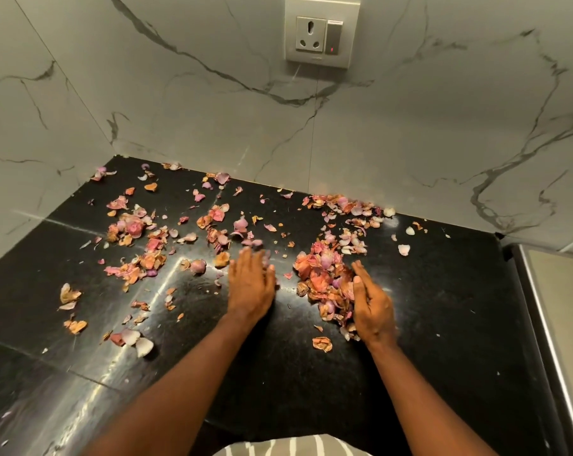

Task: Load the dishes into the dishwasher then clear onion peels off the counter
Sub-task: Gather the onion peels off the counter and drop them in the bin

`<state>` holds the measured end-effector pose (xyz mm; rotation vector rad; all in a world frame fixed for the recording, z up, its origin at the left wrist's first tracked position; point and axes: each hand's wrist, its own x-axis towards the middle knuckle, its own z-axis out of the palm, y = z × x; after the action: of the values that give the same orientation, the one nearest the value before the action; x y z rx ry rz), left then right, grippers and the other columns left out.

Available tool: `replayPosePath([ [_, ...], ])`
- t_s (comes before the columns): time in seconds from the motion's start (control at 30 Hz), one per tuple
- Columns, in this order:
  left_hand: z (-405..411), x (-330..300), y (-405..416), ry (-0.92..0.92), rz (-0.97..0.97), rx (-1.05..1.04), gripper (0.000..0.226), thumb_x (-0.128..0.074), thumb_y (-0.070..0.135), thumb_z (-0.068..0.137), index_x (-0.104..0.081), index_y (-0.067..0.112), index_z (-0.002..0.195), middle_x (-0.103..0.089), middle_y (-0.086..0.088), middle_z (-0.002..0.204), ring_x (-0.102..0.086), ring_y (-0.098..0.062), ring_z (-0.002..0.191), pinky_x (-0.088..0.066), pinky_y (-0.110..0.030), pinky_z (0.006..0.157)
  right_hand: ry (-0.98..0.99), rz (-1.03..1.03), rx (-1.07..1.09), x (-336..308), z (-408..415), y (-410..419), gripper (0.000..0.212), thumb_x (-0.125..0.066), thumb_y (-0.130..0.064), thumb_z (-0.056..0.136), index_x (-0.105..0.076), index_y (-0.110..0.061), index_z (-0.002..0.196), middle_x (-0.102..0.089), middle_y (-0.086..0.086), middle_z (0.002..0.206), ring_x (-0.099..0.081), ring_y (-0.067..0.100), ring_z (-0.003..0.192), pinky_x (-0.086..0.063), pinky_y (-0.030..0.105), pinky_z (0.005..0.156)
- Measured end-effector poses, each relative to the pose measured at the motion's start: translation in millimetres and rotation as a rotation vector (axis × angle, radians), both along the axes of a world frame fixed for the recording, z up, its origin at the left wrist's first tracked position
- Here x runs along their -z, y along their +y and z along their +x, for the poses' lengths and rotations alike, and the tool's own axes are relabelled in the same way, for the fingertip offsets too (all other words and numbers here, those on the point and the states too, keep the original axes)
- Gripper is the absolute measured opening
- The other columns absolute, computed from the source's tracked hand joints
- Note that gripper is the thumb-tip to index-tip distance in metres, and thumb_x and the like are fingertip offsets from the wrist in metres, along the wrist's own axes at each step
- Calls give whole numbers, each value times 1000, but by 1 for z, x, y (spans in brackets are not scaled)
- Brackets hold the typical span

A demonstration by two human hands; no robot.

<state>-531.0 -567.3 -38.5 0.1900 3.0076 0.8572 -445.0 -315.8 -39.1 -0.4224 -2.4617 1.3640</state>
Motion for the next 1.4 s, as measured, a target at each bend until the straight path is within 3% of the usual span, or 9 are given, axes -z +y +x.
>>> replayPosePath([
  [0.17, 18, -15, 35, -38, 290, 259, 43, -38, 39, 110, -41, 34, 153, -28, 1, 168, -32, -15, 150, -30, -38, 122, 19, -18, 12, 1, 0, 0, 51, -40, -47, 105, -58, -24, 147, -57, -8, 146, -49, 3, 134, -43, 25, 110],
  [0.33, 12, -17, 5, 253, 261, 124, 55, -48, 20, 106, -34, 22, 158, -27, 0, 168, -14, -14, 159, -12, -46, 130, 10, -17, 23, 1, 0, 2, 50, -40, -47, 105, -59, -26, 146, -58, -11, 140, -50, 2, 130, -43, 18, 104],
  [0.5, -8, -1, -48, -202, -194, -417, 101, -17, 78, 96, 7, 6, 163, 19, -28, 167, 19, -44, 155, 11, -57, 124, 11, -8, 14, 4, -1, 1, 50, -40, -46, 105, -60, -25, 145, -60, -5, 144, -49, 1, 130, -40, 11, 102],
  [0.63, 1, 8, -29, -126, -254, -201, 95, -8, 78, 97, 0, 12, 164, 9, -24, 170, 12, -43, 156, 6, -57, 125, 17, -6, 19, 6, -2, 1, 47, -40, -46, 105, -60, -28, 144, -63, -1, 143, -54, 8, 129, -52, 38, 107],
  [0.77, 14, 5, 12, -59, -97, 16, 70, -19, 63, 105, -22, 21, 161, -7, -14, 172, 2, -28, 159, 4, -47, 127, 21, -5, 16, 9, -1, 1, 47, -39, -48, 106, -59, -30, 144, -62, -3, 144, -56, 12, 130, -52, 42, 107],
  [1.07, 27, -24, 33, 66, 464, 309, 42, -40, 35, 112, -45, 26, 153, -50, 0, 155, -45, -7, 141, -44, -38, 116, 37, -44, 3, 4, 3, 0, 48, -39, -47, 107, -62, -26, 143, -62, -1, 144, -58, 13, 133, -52, 41, 109],
  [1.17, 12, -16, 8, 212, 290, 75, 49, -41, 33, 110, -33, 22, 157, -36, -7, 163, -30, -21, 153, -33, -51, 123, 36, -33, 9, 5, 3, 0, 48, -39, -46, 107, -62, -24, 143, -63, -1, 143, -55, 8, 131, -51, 38, 110],
  [1.3, -1, -2, -32, -188, -227, -312, 108, -4, 84, 92, 8, 2, 162, 18, -25, 168, 21, -39, 155, 5, -62, 125, 29, -11, 3, 9, 1, 0, 49, -38, -47, 107, -62, -23, 143, -62, -2, 144, -53, 4, 130, -51, 37, 109],
  [1.4, 3, 4, -31, -243, -313, -224, 116, 4, 88, 86, 12, -1, 161, 21, -26, 167, 22, -40, 155, 6, -60, 126, 26, 5, -2, 9, -1, 0, 50, -38, -47, 107, -62, -22, 143, -62, -1, 144, -54, 6, 131, -51, 38, 110],
])
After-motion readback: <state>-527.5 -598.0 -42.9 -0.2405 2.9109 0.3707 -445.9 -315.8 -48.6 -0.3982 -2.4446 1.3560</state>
